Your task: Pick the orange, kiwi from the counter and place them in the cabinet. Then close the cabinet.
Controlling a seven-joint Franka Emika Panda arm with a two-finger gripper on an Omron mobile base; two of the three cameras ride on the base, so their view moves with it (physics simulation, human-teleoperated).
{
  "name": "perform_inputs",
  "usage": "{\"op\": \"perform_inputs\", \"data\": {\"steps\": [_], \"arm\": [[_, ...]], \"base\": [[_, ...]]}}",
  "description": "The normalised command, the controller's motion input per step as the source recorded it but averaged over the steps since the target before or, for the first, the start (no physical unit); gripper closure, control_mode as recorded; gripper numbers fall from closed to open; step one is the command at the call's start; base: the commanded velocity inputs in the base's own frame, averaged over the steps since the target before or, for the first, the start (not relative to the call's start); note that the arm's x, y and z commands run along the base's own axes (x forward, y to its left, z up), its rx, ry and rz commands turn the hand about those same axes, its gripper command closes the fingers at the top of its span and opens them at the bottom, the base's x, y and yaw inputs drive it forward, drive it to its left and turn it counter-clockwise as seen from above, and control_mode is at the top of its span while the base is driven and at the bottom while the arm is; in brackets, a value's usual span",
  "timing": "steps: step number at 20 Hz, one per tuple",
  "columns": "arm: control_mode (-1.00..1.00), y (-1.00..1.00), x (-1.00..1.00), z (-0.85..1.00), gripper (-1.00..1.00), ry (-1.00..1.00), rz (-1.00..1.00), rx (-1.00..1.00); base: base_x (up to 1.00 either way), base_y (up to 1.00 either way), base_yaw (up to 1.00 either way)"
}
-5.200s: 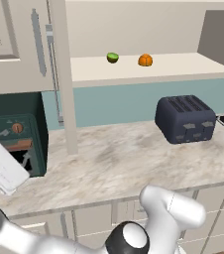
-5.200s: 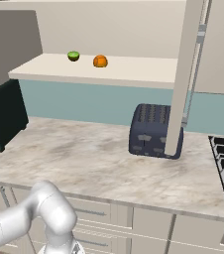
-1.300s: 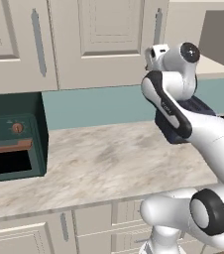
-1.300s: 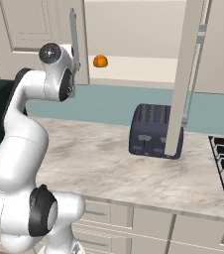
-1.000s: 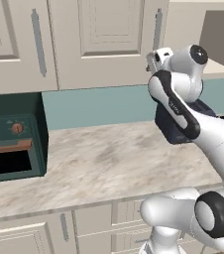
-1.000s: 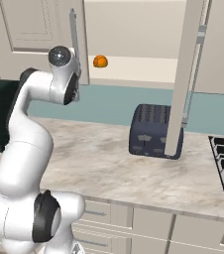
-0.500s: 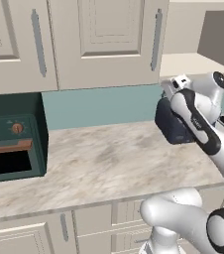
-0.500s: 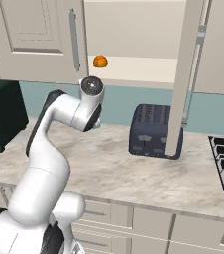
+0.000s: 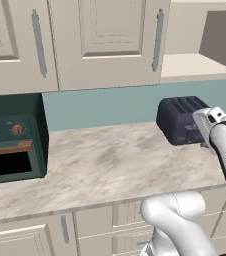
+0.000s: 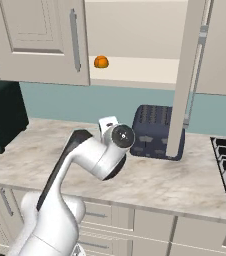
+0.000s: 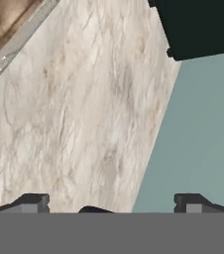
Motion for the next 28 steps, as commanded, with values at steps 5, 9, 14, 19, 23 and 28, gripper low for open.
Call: {"op": "perform_inputs", "data": {"steps": [5,9,14,19,23,28], "arm": [[-1.00,-0.46,-1.00,-0.52,-1.00,-0.09,0.00,0.00],[-1.00,-0.62,-0.84,-0.34,-1.00,-0.01,0.00,0.00],[-1.00,-0.74,-0.58,-0.14,-1.00,0.00,0.00,0.05],[-1.00,-0.87,-0.37,0.00,-1.00,0.04,0.00,0.17],[-1.00,-0.93,-0.29,0.11,-1.00,0.00,0.02,0.25],[-1.00,-0.90,-0.11,0.37,-1.00,0.00,0.03,0.31]], "base": [[0.00,0.00,0.00],[0.00,0.00,0.00],[0.00,0.00,0.00],[0.00,0.00,0.00],[0.00,0.00,0.00],[0.00,0.00,0.00]]}}
